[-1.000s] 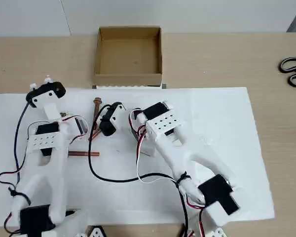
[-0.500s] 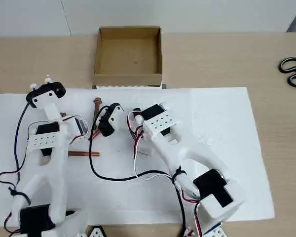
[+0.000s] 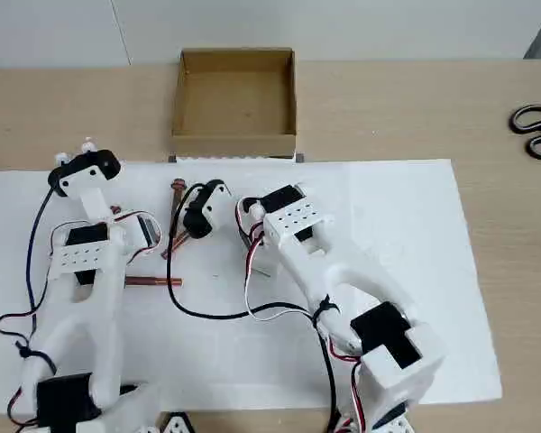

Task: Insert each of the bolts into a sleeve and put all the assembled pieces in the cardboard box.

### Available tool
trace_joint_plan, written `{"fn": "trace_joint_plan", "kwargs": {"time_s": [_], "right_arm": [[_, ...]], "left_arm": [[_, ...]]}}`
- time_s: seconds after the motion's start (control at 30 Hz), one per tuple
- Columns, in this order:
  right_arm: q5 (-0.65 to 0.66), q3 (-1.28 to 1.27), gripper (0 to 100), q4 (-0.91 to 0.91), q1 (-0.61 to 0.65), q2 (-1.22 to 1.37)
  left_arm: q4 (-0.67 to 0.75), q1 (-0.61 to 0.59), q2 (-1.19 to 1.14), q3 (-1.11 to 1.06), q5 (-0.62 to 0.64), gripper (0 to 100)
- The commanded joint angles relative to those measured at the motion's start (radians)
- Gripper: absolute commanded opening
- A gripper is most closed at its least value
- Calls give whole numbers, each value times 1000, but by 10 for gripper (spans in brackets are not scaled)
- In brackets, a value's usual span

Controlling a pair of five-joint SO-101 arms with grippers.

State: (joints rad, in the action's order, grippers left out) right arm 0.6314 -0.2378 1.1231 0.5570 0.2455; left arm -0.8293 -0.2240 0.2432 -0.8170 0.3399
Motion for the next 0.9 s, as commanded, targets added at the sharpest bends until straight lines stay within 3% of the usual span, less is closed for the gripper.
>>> {"fn": "trace_joint_plan", "kwargs": {"time_s": [0.0,0.1,0.63,0.87], "right_arm": [[-71,-3,24,-28,-22,33],[-127,9,24,-4,-51,28],[-526,460,24,498,-232,30],[-548,525,12,607,-320,27]], "left_arm": [[23,3,5,5,3,134],[23,3,5,5,3,134],[41,55,5,-8,-2,134],[25,60,8,7,-118,134]]}}
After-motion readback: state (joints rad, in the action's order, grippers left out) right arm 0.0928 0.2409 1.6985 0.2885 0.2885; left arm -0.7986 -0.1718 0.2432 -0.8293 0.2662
